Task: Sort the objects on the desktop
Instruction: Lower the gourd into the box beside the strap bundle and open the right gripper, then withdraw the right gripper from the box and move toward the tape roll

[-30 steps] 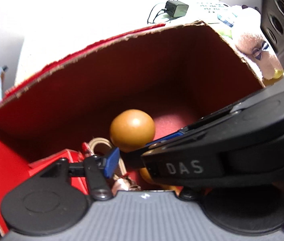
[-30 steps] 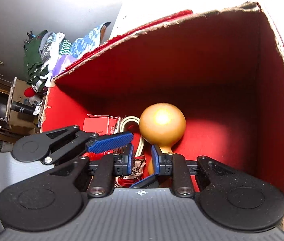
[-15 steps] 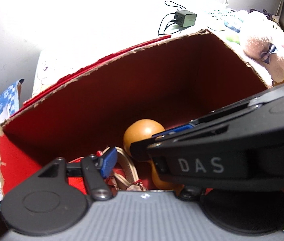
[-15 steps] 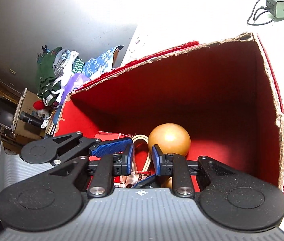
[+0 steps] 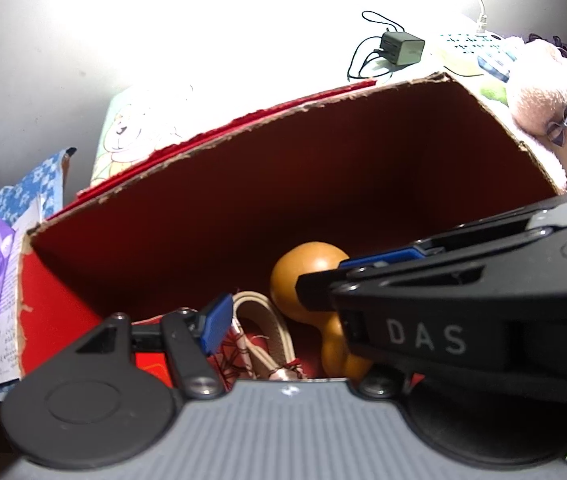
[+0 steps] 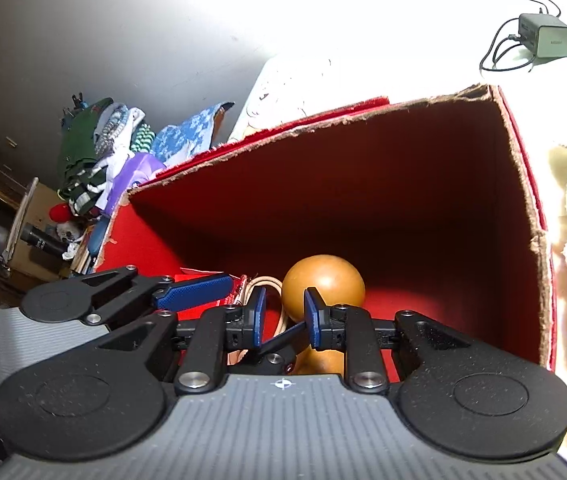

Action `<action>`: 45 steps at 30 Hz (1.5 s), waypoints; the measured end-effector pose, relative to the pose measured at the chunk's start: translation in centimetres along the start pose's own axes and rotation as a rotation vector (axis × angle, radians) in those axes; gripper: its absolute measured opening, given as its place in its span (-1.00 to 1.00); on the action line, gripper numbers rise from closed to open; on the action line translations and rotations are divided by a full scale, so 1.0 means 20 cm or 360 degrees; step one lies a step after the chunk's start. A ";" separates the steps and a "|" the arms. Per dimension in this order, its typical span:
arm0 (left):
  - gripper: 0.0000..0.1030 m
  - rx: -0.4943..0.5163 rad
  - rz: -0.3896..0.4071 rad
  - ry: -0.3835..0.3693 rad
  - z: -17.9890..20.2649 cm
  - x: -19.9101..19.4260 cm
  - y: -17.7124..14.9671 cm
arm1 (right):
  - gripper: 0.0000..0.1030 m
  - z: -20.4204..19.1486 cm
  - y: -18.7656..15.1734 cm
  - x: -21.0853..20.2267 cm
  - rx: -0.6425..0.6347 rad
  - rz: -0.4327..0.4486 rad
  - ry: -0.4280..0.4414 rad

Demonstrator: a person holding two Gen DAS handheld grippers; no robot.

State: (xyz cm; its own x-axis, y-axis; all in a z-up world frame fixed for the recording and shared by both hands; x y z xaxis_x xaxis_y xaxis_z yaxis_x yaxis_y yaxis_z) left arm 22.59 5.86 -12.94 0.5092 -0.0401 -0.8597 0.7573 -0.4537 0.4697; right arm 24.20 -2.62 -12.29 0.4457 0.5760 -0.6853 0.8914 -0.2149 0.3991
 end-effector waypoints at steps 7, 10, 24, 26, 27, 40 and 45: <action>0.30 -0.0023 -0.0001 0.0018 -0.01 0.01 0.01 | -0.52 0.00 0.01 0.00 -0.0017 0.0027 0.0004; 0.31 -0.0017 0.0005 0.0031 0.00 0.03 0.03 | -0.52 0.00 0.01 0.00 -0.0022 0.0043 0.0005; 0.33 -0.0054 0.0017 0.0124 -0.02 0.00 0.02 | -0.51 0.00 0.01 -0.05 -0.0017 0.0159 -0.0062; 0.33 -0.0065 0.0027 0.0143 -0.02 -0.03 0.02 | -0.51 0.01 0.01 -0.08 -0.0008 0.0180 -0.0073; 0.33 -0.0076 0.0035 0.0140 -0.02 -0.04 0.02 | -0.51 0.01 0.01 -0.09 -0.0009 0.0188 -0.0082; 0.33 -0.0212 0.0097 0.0260 -0.07 -0.22 -0.04 | -0.51 0.00 -0.02 -0.28 -0.0129 0.0366 -0.0137; 0.33 -0.0298 0.0123 0.0303 -0.11 -0.31 -0.07 | -0.51 -0.04 -0.06 -0.35 -0.0163 0.0368 -0.0035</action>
State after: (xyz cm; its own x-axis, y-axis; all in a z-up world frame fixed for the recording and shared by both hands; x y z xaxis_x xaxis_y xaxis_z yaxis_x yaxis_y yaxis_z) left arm 19.26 8.70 -7.90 0.6227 0.1081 -0.7750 0.7666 -0.2827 0.5765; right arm 19.98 -5.75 -7.49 0.6397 0.5031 -0.5811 0.7528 -0.2573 0.6059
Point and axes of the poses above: each gripper's, at about its wrist camera, not at the fingertips, and x roughly the way its jaws point, z to its right, y to its top, the point moved 9 cm from there along x, roughly the way its jaws point, and after that the axes turned 7 degrees about x, right-handed, at the moved point
